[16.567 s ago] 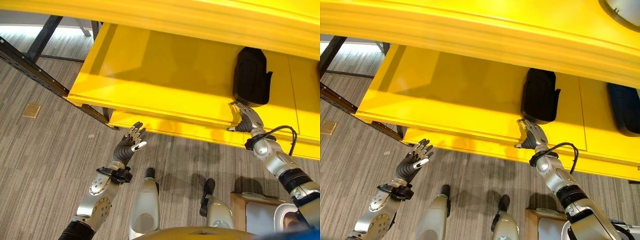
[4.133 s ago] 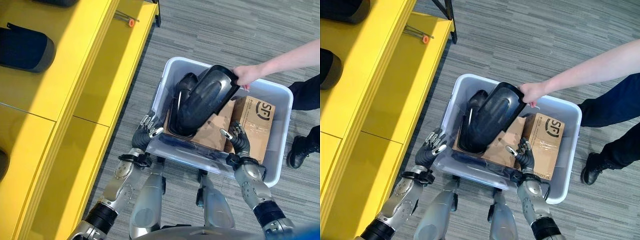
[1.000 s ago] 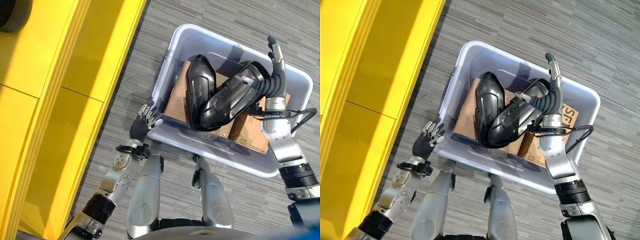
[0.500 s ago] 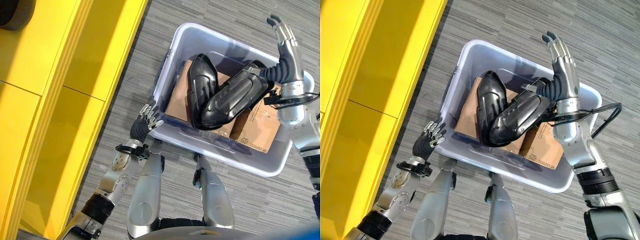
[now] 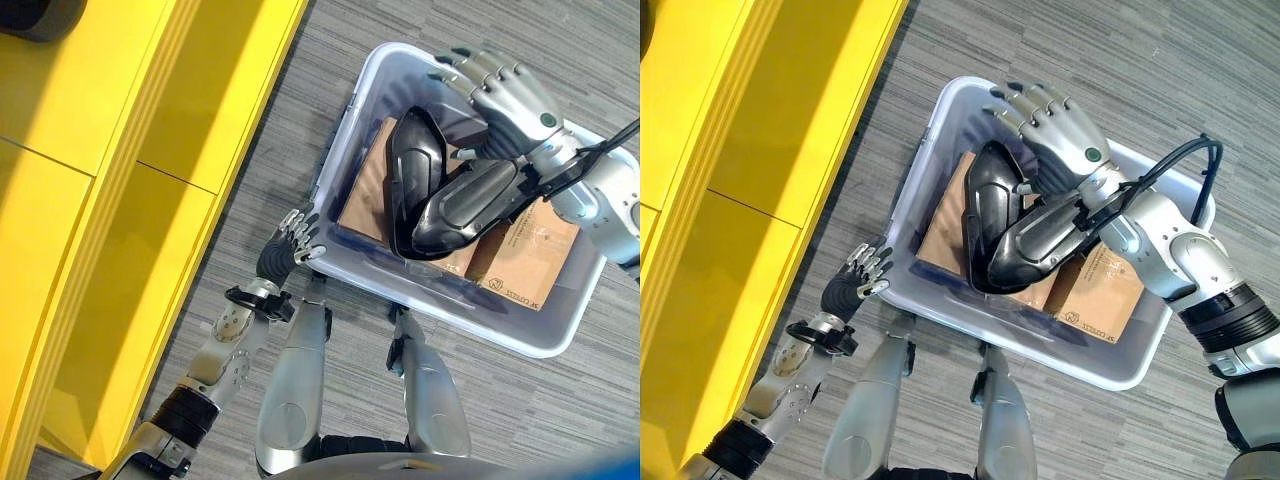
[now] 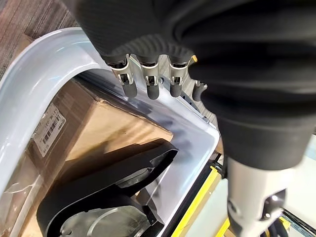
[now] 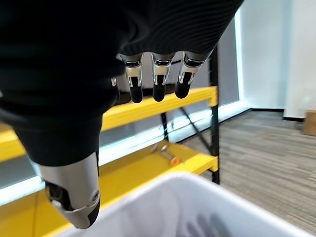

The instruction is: Move parts from the plastic box to the shelf.

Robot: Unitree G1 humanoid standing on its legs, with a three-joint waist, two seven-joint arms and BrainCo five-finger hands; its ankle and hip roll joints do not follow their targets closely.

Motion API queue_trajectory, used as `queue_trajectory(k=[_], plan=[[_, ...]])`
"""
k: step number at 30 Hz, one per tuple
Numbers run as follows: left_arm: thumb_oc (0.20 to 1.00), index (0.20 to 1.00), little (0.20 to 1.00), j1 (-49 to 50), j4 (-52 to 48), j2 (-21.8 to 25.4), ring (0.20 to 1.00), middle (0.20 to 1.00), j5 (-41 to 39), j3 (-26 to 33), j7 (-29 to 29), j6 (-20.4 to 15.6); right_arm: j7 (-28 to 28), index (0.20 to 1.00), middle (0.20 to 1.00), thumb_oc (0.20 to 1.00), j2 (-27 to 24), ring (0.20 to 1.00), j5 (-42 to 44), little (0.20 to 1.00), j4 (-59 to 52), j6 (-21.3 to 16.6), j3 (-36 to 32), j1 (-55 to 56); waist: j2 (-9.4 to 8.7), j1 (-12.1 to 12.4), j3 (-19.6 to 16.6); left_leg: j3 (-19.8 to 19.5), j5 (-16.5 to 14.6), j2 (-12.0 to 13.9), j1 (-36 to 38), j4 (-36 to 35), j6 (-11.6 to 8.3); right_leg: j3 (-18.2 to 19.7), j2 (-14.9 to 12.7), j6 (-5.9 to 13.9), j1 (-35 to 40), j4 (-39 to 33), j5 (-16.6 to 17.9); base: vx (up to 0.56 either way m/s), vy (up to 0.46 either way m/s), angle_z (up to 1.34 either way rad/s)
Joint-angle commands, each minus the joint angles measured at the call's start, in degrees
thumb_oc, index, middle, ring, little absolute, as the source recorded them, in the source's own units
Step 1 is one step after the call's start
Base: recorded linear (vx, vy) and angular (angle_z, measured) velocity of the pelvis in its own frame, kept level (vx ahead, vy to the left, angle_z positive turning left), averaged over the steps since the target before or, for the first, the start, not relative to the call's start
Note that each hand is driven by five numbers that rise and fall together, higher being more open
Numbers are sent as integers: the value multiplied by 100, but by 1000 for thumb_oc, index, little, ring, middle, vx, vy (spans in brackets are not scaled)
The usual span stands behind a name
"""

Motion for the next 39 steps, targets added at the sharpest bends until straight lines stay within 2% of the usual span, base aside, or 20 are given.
queue_trajectory(k=[1, 9, 16, 21, 23, 26, 39], plan=[[1000, 1000, 1000, 196, -356, -13, 1000, 1000, 161, -119, -197, -189, 34, 1000, 1000, 1000, -557, 1000, -350, 1000, 29, -177, 368, -760, 30, 43, -229, -128, 15, 422, 74, -158, -117, 172, -447, 215, -373, 1192, -290, 0, 0, 0], [1000, 1000, 1000, 212, -332, 97, 1000, 1000, 147, -214, -268, -152, 327, 1000, 1000, 1000, -1030, 1000, -564, 1000, 44, -340, 1803, -1998, -9, 54, -208, -131, 33, 437, 52, -136, -148, 148, -431, 210, -384, 1227, -301, -2, 1, 4], [1000, 1000, 1000, 204, -317, 181, 1000, 1000, 157, -299, -336, -124, 438, 1000, 1000, 1000, -1441, 1000, -467, 1000, -69, -469, 2717, -2872, -63, 18, -192, -138, -5, 447, 32, -76, -174, 166, -423, 209, -417, 1300, -333, 0, 0, 0], [1000, 1000, 1000, 197, -313, 178, 1000, 1000, 157, -301, -342, -119, 447, 1000, 1000, 1000, -1482, 1000, -461, 1000, -61, -473, 2831, -2981, -53, 6, -195, -142, 33, 445, 17, -92, -169, 162, -424, 208, -433, 1290, -301, 0, 0, 0], [1000, 1000, 1000, 210, -303, 240, 1000, 1000, 157, -341, -361, -113, 483, 1000, 1000, 1000, -1618, 1000, -583, 1000, -34, -507, 3221, -3273, -112, 22, -195, -132, -11, 449, 43, -75, -187, 175, -419, 209, -428, 1313, -337, 0, 0, 0], [1000, 1000, 1000, 224, -307, 262, 1000, 1000, 143, -372, -403, -86, 571, 1000, 1000, 1000, -1720, 1000, -751, 1000, 173, -553, 4097, -3931, -105, -10, -189, -137, -16, 455, 25, -58, -199, 172, -414, 210, -455, 1345, -349, 0, 0, 0], [1000, 1000, 1000, 270, -334, 343, 1000, 1000, 129, -425, -431, -123, 533, 1000, 1000, 1000, -1479, 1000, -1022, 1000, 998, -427, 4487, -3981, -27, -7, -187, -139, -24, 444, -92, 11, -205, 182, -408, 200, -574, 1433, -374, 1, 0, 0]])
